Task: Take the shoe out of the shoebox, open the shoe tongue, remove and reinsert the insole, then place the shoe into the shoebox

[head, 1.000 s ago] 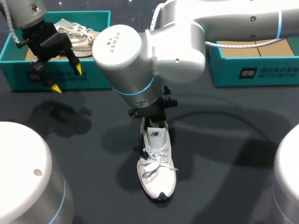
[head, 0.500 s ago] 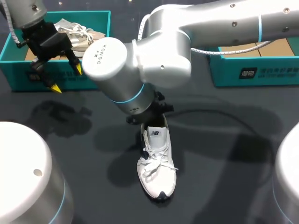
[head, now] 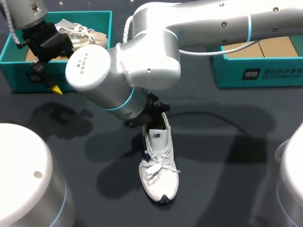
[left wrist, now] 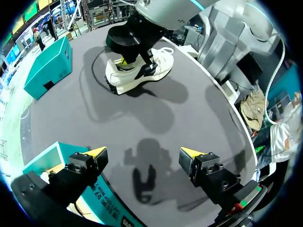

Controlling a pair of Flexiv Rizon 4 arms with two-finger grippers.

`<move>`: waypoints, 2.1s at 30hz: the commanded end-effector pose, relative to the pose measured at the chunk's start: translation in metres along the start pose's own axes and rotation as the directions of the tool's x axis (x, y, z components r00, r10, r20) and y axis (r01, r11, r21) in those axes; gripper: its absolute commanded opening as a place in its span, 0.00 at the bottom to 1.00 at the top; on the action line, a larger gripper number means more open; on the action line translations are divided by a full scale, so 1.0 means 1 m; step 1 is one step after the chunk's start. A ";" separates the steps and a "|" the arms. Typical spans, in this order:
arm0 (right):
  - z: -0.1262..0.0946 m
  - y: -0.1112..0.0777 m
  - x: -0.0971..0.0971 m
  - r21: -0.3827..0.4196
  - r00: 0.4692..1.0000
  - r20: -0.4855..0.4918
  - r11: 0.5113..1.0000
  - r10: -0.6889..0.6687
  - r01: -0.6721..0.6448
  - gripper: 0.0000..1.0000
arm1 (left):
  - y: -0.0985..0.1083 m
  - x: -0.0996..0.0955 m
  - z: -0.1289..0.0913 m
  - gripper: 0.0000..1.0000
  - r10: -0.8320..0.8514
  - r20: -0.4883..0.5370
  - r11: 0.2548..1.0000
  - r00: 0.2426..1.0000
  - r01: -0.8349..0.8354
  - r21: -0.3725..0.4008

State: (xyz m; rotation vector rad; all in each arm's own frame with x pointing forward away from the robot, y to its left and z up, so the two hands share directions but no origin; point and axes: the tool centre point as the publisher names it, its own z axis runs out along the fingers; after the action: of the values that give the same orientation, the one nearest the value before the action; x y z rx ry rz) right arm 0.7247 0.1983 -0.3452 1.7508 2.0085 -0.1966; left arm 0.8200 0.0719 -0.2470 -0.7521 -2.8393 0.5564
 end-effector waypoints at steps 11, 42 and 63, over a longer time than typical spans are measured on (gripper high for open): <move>0.052 -0.004 0.014 0.043 0.991 -0.106 0.996 0.087 -0.083 0.00 | 0.000 0.001 0.000 1.00 0.001 0.001 1.000 1.000 -0.001 -0.002; 0.032 0.011 0.024 -0.051 0.938 -0.346 0.998 0.009 -0.028 0.00 | 0.000 0.001 0.000 1.00 0.001 0.001 1.000 1.000 -0.001 -0.002; 0.034 0.011 0.026 0.010 0.934 -0.357 1.000 0.003 0.001 0.00 | 0.000 0.001 0.000 1.00 0.001 0.001 1.000 1.000 -0.001 -0.002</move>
State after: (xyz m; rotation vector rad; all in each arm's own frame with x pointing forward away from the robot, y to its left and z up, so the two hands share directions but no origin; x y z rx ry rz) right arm 0.7351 0.2037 -0.3700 1.8993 2.2413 0.1427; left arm 0.8200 0.0719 -0.2470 -0.7520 -2.8393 0.5564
